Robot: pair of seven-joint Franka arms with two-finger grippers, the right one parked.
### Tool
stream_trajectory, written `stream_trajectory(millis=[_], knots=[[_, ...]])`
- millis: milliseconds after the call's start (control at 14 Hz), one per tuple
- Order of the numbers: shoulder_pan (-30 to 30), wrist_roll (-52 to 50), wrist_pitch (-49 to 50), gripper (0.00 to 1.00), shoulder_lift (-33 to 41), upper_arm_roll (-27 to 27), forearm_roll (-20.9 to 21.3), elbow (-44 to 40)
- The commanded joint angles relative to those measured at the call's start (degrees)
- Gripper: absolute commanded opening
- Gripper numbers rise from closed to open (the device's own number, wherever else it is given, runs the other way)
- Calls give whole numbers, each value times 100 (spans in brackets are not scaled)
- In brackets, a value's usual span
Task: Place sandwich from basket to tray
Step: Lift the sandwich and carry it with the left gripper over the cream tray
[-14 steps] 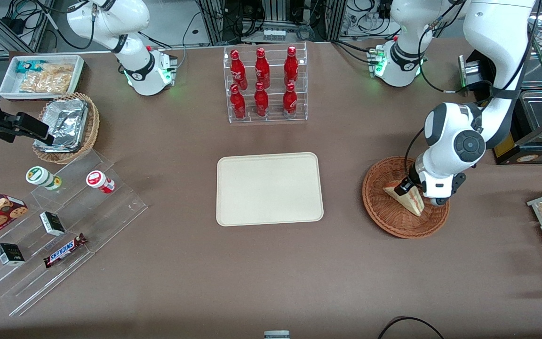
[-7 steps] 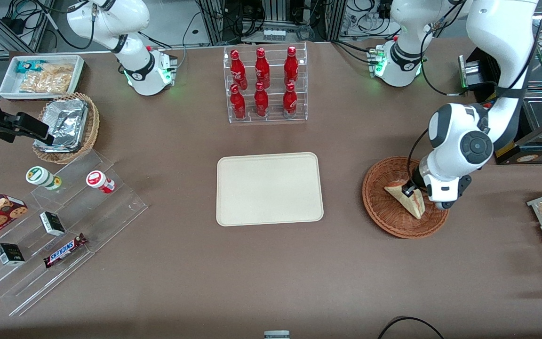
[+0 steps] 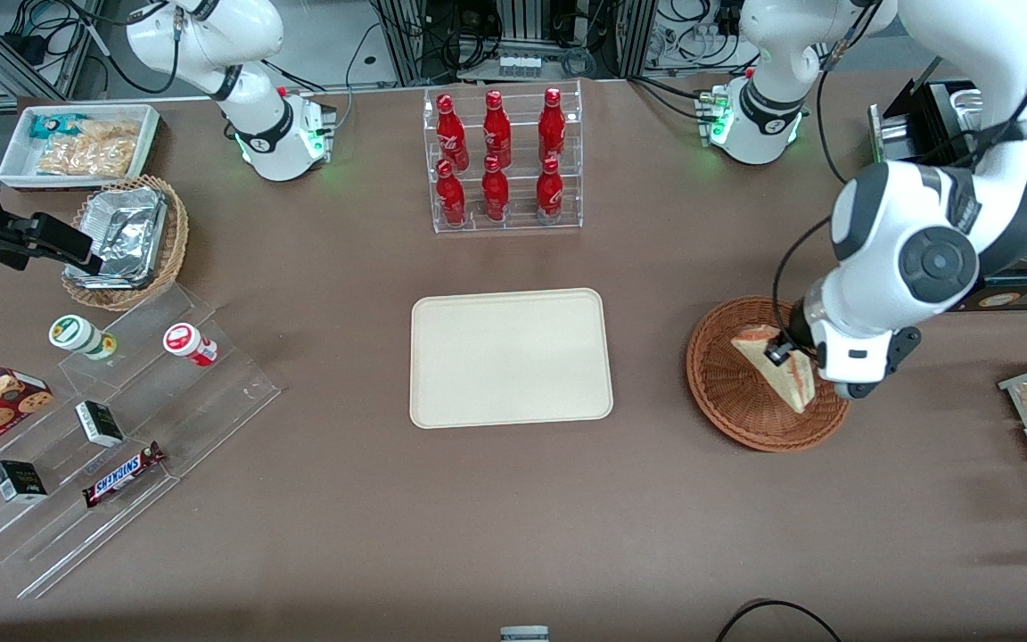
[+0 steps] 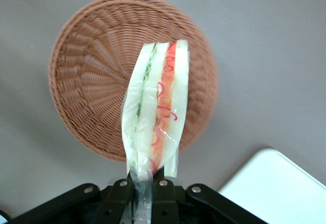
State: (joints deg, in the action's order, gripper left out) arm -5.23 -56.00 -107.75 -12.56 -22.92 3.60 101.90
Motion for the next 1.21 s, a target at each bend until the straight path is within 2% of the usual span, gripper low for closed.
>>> stream_trajectory(millis=[0,71,214,357,643,857,1143], knots=[[5,-280,176,5,-185,-746,342,-408],[118,-306,167,6,-290,-1010,448,-486],[687,-324,149,6,-675,-1048,667,-697],[1276,-428,140,6,-1333,-1040,835,-1257],[2235,-1237,62,7,-2504,-1022,1721,-2322],[2631,-1264,-491,7,-2883,-1004,1951,-2368],[2984,-1264,-764,8,-3191,-908,2197,-2385]])
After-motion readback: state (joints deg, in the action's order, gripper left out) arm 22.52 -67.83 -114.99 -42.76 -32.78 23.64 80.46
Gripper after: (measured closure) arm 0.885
